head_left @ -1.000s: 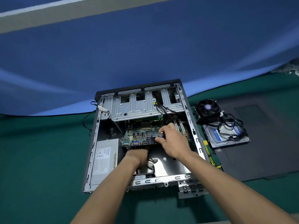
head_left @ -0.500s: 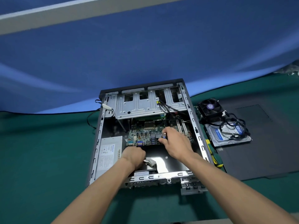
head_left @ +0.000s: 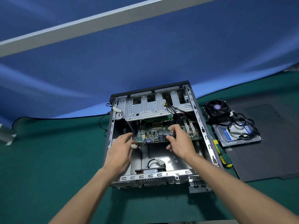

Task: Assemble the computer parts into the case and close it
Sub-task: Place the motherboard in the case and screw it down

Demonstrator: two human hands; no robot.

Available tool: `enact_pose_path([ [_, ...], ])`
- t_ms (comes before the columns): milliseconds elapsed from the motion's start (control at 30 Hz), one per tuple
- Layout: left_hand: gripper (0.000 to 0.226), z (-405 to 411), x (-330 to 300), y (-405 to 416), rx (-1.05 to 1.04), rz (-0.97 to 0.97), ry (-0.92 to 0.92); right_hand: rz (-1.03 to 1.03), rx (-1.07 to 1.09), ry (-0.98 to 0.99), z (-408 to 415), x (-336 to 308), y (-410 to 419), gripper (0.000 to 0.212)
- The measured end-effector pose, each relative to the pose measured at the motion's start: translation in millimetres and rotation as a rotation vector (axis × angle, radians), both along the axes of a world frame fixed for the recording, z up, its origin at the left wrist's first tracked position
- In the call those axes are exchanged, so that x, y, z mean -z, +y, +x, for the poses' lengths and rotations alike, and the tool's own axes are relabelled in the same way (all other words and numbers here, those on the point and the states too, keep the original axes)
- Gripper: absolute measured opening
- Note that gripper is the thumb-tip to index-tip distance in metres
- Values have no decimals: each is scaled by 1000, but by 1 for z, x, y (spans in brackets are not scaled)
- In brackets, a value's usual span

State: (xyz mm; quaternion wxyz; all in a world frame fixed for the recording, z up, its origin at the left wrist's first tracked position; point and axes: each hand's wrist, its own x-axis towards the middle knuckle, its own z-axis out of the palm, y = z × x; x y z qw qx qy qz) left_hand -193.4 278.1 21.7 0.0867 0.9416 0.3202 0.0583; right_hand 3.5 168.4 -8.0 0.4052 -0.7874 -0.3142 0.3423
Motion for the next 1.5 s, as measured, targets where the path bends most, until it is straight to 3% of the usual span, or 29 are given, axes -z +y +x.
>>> enact_pose_path([
  [133,16,18,6,-7,-278,-153,-231,-7,-59,-110,-1,-3,-1,26],
  [233,16,25,2,-1,-317,-91,-131,-146,-200,-384,-8,-6,1,50],
  [333,17,28,-1,7,-282,-99,-41,-281,-306,-762,-6,-13,7,48],
  [400,17,29,-3,9,-288,-147,-21,-309,-361,-890,1,-15,10,47],
  [500,23,33,-3,7,-350,-196,-89,-280,-351,-936,6,-13,8,51],
  [667,27,36,-6,16,-413,-242,10,-225,-319,-967,0,-10,16,54],
  [767,33,36,-10,30,-475,-464,-30,-224,-315,-995,1,-13,18,54],
  [833,26,32,-10,36,-502,-634,-115,-229,-313,-1000,2,-14,17,55],
  [900,18,30,-10,39,-522,-683,-173,-225,-310,-1007,4,-14,17,55],
  [1067,28,32,-11,46,-581,-597,-250,-240,-309,-1011,6,-17,18,55],
  [1333,24,38,2,36,-699,-367,-386,-263,-360,-1000,7,-16,13,56],
  [1500,26,52,1,38,-772,-458,-397,-287,-392,-1012,6,-14,7,58],
])
